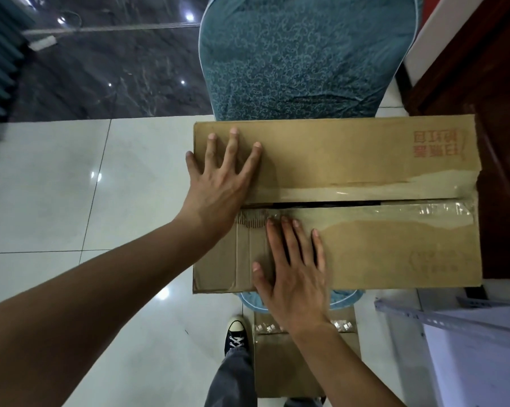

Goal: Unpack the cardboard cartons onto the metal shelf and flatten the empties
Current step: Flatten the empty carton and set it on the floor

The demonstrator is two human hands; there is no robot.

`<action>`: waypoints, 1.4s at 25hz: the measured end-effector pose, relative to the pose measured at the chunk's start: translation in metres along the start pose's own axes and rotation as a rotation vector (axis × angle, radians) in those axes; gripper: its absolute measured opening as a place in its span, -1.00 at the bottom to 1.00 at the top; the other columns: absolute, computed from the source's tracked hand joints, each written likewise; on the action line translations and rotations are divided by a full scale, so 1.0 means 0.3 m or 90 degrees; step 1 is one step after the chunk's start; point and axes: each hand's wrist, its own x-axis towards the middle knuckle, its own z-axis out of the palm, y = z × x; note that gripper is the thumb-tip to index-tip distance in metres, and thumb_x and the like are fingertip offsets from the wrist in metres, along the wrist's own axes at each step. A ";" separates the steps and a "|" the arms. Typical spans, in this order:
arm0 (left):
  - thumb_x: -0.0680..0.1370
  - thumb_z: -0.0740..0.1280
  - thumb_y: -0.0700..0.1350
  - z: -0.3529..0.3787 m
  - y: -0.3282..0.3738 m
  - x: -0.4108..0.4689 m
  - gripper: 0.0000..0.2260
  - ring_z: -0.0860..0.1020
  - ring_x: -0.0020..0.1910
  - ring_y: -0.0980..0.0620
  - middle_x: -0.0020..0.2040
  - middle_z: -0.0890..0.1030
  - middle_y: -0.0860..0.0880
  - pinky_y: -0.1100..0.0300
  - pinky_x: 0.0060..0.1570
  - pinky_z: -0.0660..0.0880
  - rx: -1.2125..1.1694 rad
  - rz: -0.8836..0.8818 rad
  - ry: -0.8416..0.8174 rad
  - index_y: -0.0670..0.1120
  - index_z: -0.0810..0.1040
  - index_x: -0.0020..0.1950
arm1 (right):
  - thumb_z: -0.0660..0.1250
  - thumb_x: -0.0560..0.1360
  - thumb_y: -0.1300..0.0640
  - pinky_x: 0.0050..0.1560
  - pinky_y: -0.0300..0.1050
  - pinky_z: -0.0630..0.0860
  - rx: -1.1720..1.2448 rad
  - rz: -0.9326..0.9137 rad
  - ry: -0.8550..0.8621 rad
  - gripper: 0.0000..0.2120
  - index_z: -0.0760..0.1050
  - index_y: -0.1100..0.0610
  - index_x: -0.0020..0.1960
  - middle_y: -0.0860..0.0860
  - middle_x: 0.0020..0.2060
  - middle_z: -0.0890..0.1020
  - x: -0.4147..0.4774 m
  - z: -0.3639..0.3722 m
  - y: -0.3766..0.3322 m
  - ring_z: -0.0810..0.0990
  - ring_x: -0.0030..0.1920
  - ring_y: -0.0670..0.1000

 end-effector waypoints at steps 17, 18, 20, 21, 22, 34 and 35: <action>0.63 0.08 0.10 -0.191 -0.128 0.067 -0.48 0.32 0.45 -0.30 0.58 0.24 -0.05 -0.36 0.24 0.44 -0.102 0.148 -0.048 0.20 0.10 0.59 | 0.13 0.60 -0.24 0.58 0.21 0.07 0.003 -0.014 0.013 -0.28 0.08 0.07 0.65 0.07 0.62 0.15 0.003 -0.002 -0.001 0.09 0.62 0.06; 0.63 0.10 0.09 -0.206 -0.140 0.077 -0.50 0.35 0.42 -0.29 0.56 0.26 -0.06 -0.34 0.21 0.47 -0.098 0.161 -0.058 0.21 0.12 0.58 | 0.12 0.60 -0.25 0.58 0.21 0.07 -0.007 -0.015 0.007 -0.28 0.08 0.07 0.64 0.07 0.62 0.14 0.003 -0.004 0.000 0.08 0.62 0.07; 0.64 0.18 0.06 -0.206 -0.142 0.062 -0.50 0.38 0.37 -0.29 0.52 0.25 -0.14 -0.30 0.19 0.48 -0.060 0.139 -0.052 0.18 0.14 0.57 | 0.12 0.60 -0.25 0.58 0.21 0.08 -0.002 -0.019 0.013 -0.28 0.09 0.08 0.64 0.08 0.61 0.15 0.011 -0.007 0.000 0.09 0.62 0.08; 0.64 0.19 0.03 -0.208 -0.124 0.048 -0.54 0.42 0.30 -0.28 0.46 0.30 -0.17 -0.26 0.16 0.50 -0.055 0.116 0.002 0.11 0.22 0.54 | 0.14 0.60 -0.24 0.57 0.22 0.10 0.007 -0.018 0.025 -0.29 0.12 0.08 0.63 0.08 0.61 0.17 0.008 -0.008 0.003 0.11 0.61 0.08; 0.63 0.22 -0.02 -0.211 -0.109 0.034 -0.61 0.46 0.20 -0.25 0.35 0.38 -0.19 -0.21 0.11 0.50 -0.059 0.088 0.098 0.01 0.33 0.46 | 0.17 0.59 -0.22 0.56 0.23 0.12 0.017 -0.021 0.038 -0.30 0.15 0.09 0.63 0.08 0.60 0.20 0.009 -0.006 0.003 0.13 0.61 0.08; 0.64 0.30 -0.03 -0.091 -0.127 0.014 -0.55 0.09 0.59 -0.28 0.59 0.24 -0.15 -0.27 0.49 0.10 0.066 0.009 0.325 -0.01 0.36 0.53 | 0.05 0.62 -0.25 0.59 0.21 0.06 -0.006 -0.018 0.001 -0.31 0.06 0.06 0.65 0.05 0.62 0.12 0.003 -0.005 0.000 0.02 0.63 0.05; 0.62 0.31 0.00 -0.051 -0.147 0.033 -0.47 -0.01 0.60 -0.29 0.64 0.08 -0.14 -0.30 0.49 0.07 0.061 0.019 0.254 0.03 0.27 0.58 | 0.04 0.63 -0.25 0.59 0.21 0.05 0.000 -0.016 -0.001 -0.31 0.05 0.05 0.65 0.05 0.63 0.11 0.002 -0.002 0.001 0.00 0.63 0.04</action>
